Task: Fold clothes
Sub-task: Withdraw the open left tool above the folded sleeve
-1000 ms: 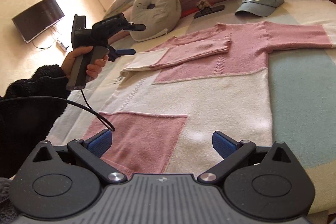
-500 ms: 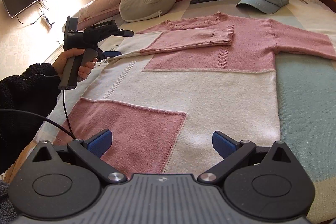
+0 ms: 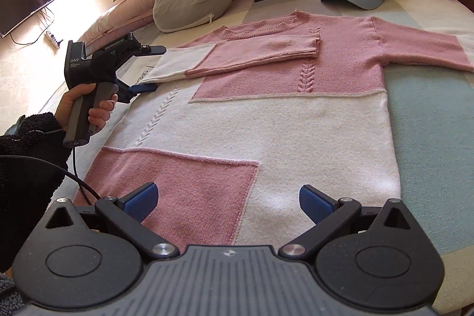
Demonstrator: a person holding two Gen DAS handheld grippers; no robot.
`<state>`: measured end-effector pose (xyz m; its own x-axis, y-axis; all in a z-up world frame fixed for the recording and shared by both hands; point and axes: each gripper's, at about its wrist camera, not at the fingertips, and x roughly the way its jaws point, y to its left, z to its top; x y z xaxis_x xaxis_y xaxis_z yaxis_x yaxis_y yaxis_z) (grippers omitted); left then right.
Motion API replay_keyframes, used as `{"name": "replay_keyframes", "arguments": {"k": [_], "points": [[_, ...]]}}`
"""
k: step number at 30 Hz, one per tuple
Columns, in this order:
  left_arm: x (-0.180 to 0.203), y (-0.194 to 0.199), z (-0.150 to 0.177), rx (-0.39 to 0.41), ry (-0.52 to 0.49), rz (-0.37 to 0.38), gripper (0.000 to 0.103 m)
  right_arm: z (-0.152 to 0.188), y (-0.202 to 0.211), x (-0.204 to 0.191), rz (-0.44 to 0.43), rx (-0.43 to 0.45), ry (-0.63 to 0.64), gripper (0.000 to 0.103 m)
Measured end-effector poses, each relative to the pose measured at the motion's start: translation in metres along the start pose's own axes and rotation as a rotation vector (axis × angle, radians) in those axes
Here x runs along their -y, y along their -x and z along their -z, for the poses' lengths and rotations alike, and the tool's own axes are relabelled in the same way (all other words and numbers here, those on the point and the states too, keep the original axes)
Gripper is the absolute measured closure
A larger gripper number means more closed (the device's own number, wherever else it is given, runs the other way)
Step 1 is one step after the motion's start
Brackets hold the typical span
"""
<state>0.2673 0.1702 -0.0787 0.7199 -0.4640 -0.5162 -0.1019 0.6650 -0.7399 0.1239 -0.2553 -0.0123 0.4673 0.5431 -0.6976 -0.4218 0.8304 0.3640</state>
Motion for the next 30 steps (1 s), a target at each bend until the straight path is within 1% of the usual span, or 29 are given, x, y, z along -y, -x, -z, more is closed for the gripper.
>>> {"name": "replay_keyframes", "arguments": {"k": [1,3,5,7,9,10,12,13,15,18,20,22,25,28,30], "points": [[-0.004,0.000,-0.001,0.002,0.020,0.010,0.001,0.001,0.001,0.001,0.002,0.002,-0.004,0.000],[-0.006,0.003,0.000,0.011,0.000,-0.003,0.003,0.002,0.000,0.004,0.014,-0.004,-0.015,0.000],[-0.006,0.006,0.003,0.010,-0.028,-0.025,0.010,0.003,-0.002,0.008,0.031,-0.008,-0.024,0.000],[-0.005,0.008,0.004,0.006,-0.039,-0.034,0.010,0.003,-0.002,0.009,0.034,-0.008,-0.024,0.000],[0.001,0.009,0.004,-0.003,-0.056,-0.069,0.010,0.002,-0.001,0.009,0.044,-0.006,-0.014,0.000],[0.007,0.010,0.004,-0.007,-0.077,-0.095,0.010,0.001,-0.001,0.009,0.049,-0.005,-0.009,0.000],[0.026,0.013,0.005,-0.005,-0.156,-0.145,0.009,-0.001,-0.001,0.009,0.058,-0.003,0.002,0.000],[0.036,0.015,0.006,-0.002,-0.210,-0.151,0.008,-0.002,-0.001,0.009,0.062,-0.002,0.005,0.000],[0.053,0.017,0.006,0.001,-0.302,-0.116,0.007,-0.004,-0.002,0.010,0.065,-0.001,-0.001,0.000],[0.067,0.010,0.007,-0.019,-0.369,-0.128,0.005,-0.007,-0.008,0.009,0.080,-0.011,0.003,0.000],[0.070,0.003,0.011,-0.057,-0.403,-0.187,0.005,-0.007,-0.010,0.007,0.094,-0.017,0.011,0.000],[0.068,0.001,0.018,-0.071,-0.442,-0.216,0.005,-0.007,-0.012,0.005,0.108,-0.023,0.018,0.000],[0.062,0.008,0.027,-0.078,-0.458,-0.260,0.005,-0.006,-0.014,0.003,0.120,-0.028,0.027,0.000],[0.073,0.023,0.030,-0.045,-0.512,-0.286,0.005,-0.002,-0.015,0.003,0.125,-0.028,0.033,0.000],[0.091,0.030,0.029,-0.003,-0.581,-0.290,0.005,0.001,-0.016,0.004,0.128,-0.029,0.041,0.000]]}}
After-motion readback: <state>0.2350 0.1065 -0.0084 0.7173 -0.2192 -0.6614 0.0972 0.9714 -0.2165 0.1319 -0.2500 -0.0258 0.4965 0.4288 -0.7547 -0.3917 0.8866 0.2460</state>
